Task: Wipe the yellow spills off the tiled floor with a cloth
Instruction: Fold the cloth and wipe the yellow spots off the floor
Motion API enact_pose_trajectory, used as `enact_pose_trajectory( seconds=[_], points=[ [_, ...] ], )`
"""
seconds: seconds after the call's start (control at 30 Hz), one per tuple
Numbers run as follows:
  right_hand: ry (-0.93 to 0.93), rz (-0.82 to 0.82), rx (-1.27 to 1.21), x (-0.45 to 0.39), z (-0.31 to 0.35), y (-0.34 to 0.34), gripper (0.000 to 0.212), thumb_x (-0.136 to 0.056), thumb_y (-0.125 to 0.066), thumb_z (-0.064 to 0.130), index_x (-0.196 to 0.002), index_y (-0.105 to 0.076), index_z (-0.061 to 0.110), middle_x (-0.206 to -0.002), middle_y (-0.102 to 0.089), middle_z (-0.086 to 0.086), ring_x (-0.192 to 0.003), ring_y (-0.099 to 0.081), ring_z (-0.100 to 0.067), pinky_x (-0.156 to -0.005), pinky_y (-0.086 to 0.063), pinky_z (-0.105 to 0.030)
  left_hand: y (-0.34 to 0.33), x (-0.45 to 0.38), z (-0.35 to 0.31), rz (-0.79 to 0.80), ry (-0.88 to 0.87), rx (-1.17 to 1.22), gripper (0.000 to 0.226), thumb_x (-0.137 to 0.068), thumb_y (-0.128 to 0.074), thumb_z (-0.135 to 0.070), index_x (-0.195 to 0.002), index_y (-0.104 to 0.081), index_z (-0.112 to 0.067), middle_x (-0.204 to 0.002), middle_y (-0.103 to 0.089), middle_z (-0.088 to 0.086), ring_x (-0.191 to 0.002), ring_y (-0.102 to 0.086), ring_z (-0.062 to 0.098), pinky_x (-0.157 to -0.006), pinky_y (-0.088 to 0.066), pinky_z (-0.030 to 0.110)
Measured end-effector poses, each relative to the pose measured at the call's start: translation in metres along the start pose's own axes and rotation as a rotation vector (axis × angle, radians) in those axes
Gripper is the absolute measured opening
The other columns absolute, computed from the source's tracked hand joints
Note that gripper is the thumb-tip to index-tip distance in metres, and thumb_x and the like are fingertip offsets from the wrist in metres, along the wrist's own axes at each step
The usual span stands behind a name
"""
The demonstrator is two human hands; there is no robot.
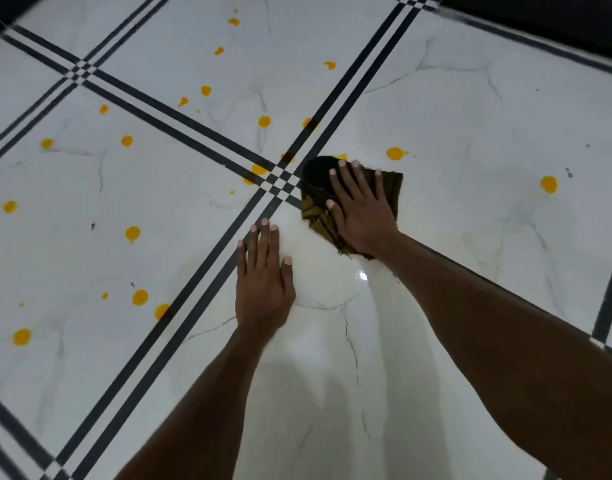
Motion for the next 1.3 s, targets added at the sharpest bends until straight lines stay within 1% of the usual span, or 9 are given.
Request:
enact_pose_trajectory(
  seconds=[0.23, 0.4, 0.5, 0.6, 0.8, 0.93, 1.03, 1.17, 1.3],
  points=[
    [0.426, 0.058, 0.090, 0.060, 0.021, -0.004, 0.061, -0.111, -0.027, 0.050, -0.167, -0.019, 0.028, -0.176, -0.011, 0.003, -0.164, -0.005, -0.019, -0.133, -0.004, -0.050, -0.003, -0.003, 0.002, 0.020, 0.002, -0.052, 0.062, -0.112, -0.022, -0.033, -0.168, -0.006, -0.011, -0.177, 0.000, 0.006, -0.164, 0.005, 0.019, -0.133, -0.010, 0.049],
    [-0.057, -0.056, -0.015, -0.011, -0.005, 0.008, 0.067, -0.109, -0.018, 0.044, -0.164, -0.027, 0.006, -0.172, -0.024, -0.015, -0.161, -0.020, -0.030, -0.132, -0.015, -0.052, -0.006, -0.003, 0.003, 0.017, 0.008, -0.058, 0.062, -0.112, -0.020, -0.034, -0.168, -0.006, -0.011, -0.177, 0.000, 0.005, -0.164, 0.005, 0.019, -0.134, -0.008, 0.048],
    [0.164, -0.012, -0.014, 0.023, 0.054, -0.009, 0.064, -0.111, -0.024, 0.040, -0.164, -0.025, 0.004, -0.173, -0.021, -0.016, -0.162, -0.017, -0.030, -0.133, -0.012, -0.047, -0.007, -0.004, 0.004, 0.020, -0.004, -0.068, 0.061, -0.112, -0.022, -0.032, -0.168, -0.008, -0.010, -0.177, -0.002, 0.006, -0.164, 0.004, 0.020, -0.133, -0.010, 0.049],
    [0.398, 0.048, 0.024, 0.074, 0.045, -0.005, 0.063, -0.112, -0.028, 0.042, -0.167, -0.018, 0.013, -0.176, -0.011, -0.006, -0.164, -0.006, -0.019, -0.134, -0.005, -0.041, -0.007, -0.002, 0.005, 0.026, -0.005, -0.075, 0.062, -0.112, -0.021, -0.034, -0.168, -0.005, -0.012, -0.177, 0.001, 0.006, -0.164, 0.005, 0.020, -0.133, -0.010, 0.049],
    [-0.019, -0.080, 0.012, 0.000, -0.008, 0.010, 0.065, -0.111, -0.023, 0.044, -0.164, -0.025, 0.006, -0.172, -0.023, -0.015, -0.161, -0.020, -0.029, -0.132, -0.016, -0.050, -0.006, -0.003, 0.004, 0.008, -0.002, -0.042, 0.062, -0.112, -0.022, -0.034, -0.168, -0.008, -0.011, -0.177, -0.002, 0.005, -0.164, 0.003, 0.020, -0.134, -0.009, 0.047],
    [0.249, 0.014, 0.064, 0.047, 0.044, -0.010, 0.062, -0.112, -0.023, 0.046, -0.168, -0.015, 0.020, -0.176, -0.009, -0.008, -0.164, -0.003, -0.026, -0.132, -0.008, -0.053, -0.006, -0.004, 0.003, 0.017, -0.009, -0.033, 0.061, -0.111, -0.024, -0.033, -0.167, -0.013, -0.010, -0.177, -0.007, 0.007, -0.164, -0.002, 0.022, -0.133, -0.011, 0.049],
    [0.402, 0.056, 0.083, 0.085, 0.015, -0.002, 0.059, -0.112, -0.027, 0.046, -0.167, -0.015, 0.029, -0.177, -0.004, -0.001, -0.164, 0.002, -0.026, -0.132, -0.001, -0.052, 0.003, -0.008, 0.004, 0.014, 0.019, 0.039, 0.063, -0.110, -0.029, -0.037, -0.165, -0.023, -0.008, -0.174, -0.020, 0.010, -0.163, -0.014, 0.024, -0.133, -0.012, 0.048],
    [0.044, -0.007, 0.028, 0.049, -0.081, 0.018, 0.063, -0.111, -0.017, 0.047, -0.165, -0.025, 0.016, -0.175, -0.017, -0.006, -0.163, -0.012, -0.031, -0.128, -0.020, -0.059, 0.006, -0.045, -0.008, 0.025, -0.067, 0.005, 0.064, -0.110, -0.027, -0.038, -0.166, -0.021, -0.008, -0.174, -0.021, 0.011, -0.163, -0.015, 0.025, -0.134, -0.011, 0.046],
    [-0.290, -0.061, -0.029, -0.014, -0.127, 0.023, 0.066, -0.108, -0.018, 0.043, -0.164, -0.028, 0.007, -0.171, -0.023, -0.020, -0.159, -0.021, -0.040, -0.128, -0.014, -0.062, -0.010, -0.055, -0.006, 0.037, -0.085, -0.032, 0.064, -0.110, -0.022, -0.038, -0.167, -0.013, -0.010, -0.176, -0.011, 0.006, -0.164, -0.004, 0.020, -0.133, -0.014, 0.045]
  ],
)
Point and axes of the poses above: each hand's wrist, its own x-axis away from the middle knuckle, its own y-axis out of the back of the hand, z = x × y, the point moved 9 cm from there along -x, towards the middle knuckle
